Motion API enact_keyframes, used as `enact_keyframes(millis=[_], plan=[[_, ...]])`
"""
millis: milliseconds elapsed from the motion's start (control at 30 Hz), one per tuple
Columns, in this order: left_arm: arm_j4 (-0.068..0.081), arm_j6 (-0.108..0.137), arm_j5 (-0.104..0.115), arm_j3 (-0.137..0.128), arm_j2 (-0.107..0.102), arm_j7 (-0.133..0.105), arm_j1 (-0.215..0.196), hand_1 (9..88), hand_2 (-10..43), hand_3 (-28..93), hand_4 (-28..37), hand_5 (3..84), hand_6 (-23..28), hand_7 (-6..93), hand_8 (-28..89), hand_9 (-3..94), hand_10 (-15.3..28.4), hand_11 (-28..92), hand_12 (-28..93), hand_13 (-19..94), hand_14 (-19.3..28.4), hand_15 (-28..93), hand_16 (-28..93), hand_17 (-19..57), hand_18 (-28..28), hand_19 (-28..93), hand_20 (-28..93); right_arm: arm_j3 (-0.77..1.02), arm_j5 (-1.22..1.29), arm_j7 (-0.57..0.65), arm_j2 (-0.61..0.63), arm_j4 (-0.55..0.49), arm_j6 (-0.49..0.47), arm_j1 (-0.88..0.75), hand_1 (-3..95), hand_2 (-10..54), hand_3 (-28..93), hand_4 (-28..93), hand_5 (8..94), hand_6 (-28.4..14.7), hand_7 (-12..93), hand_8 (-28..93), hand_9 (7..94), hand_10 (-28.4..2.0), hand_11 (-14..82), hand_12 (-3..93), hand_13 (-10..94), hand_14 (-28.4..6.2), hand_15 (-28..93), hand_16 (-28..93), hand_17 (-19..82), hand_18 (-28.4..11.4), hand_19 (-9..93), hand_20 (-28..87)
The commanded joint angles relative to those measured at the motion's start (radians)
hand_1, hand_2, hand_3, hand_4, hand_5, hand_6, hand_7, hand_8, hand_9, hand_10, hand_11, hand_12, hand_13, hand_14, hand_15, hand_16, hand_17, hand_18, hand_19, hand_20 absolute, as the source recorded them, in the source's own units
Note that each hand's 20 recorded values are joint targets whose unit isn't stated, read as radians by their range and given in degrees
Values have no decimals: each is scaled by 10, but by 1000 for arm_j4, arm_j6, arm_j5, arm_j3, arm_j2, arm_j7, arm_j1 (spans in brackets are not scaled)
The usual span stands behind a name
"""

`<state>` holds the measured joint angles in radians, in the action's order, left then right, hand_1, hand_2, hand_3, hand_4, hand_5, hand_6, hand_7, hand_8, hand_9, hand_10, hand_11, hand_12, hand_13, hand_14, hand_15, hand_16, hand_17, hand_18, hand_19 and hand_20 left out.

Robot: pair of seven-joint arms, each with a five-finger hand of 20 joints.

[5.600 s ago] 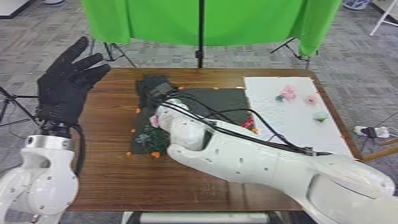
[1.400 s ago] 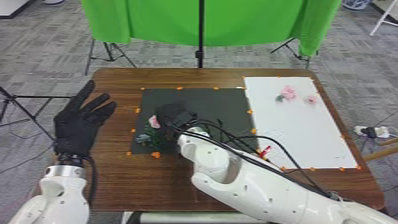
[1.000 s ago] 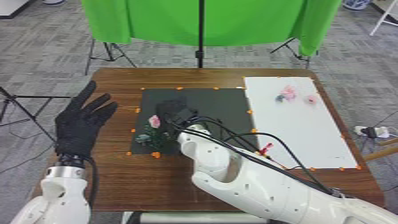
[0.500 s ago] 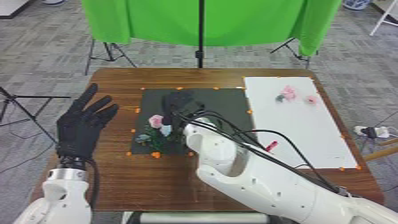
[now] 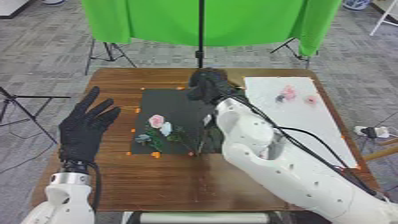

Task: Arrange flowers

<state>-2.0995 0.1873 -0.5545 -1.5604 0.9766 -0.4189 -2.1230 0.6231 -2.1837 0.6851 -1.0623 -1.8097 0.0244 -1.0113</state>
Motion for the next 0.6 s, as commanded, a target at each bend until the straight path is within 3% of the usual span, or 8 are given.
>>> enact_keyframes(millis=[33,233,267,500,600], plan=[[1,18,5,5,11,6,-19,217,64,776,-283,325,52,129,-103,328,188,236,127,257,272,515,-63,-66,284,514,279,16,92,142,238,157,48,108,353,-95,817,-283,581,-1,166,-137,594,-169,220,141,488,-159,747,89,188,-210,929,599],[-2,14,6,13,6,-9,-28,216,63,778,-283,323,53,128,-102,326,186,237,127,258,272,516,-63,-66,284,514,281,-38,99,200,262,242,-1,147,353,-95,817,-283,562,2,171,-138,586,-169,243,145,483,-158,767,89,184,-210,930,594],[-2,18,12,18,-4,-19,-29,216,64,778,-283,323,52,128,-102,327,187,237,127,257,271,516,-63,-66,284,515,282,-29,98,207,255,251,-19,140,354,-95,817,-283,566,7,173,-138,590,-168,246,146,487,-159,770,90,185,-209,930,594],[2,6,-6,3,20,14,-8,216,63,780,-283,323,53,129,-102,327,187,238,126,258,273,516,-63,-65,284,514,286,-13,116,238,235,286,-75,108,358,-95,811,-283,582,16,182,-142,621,-164,261,147,507,-157,779,90,200,-213,932,605],[3,5,-5,-1,23,17,-8,217,64,779,-283,322,53,129,-102,327,186,238,126,258,272,516,-63,-65,284,514,287,-10,117,242,223,302,-76,103,361,-95,809,-283,592,19,183,-143,635,-159,274,150,519,-152,794,99,206,-213,932,617]])
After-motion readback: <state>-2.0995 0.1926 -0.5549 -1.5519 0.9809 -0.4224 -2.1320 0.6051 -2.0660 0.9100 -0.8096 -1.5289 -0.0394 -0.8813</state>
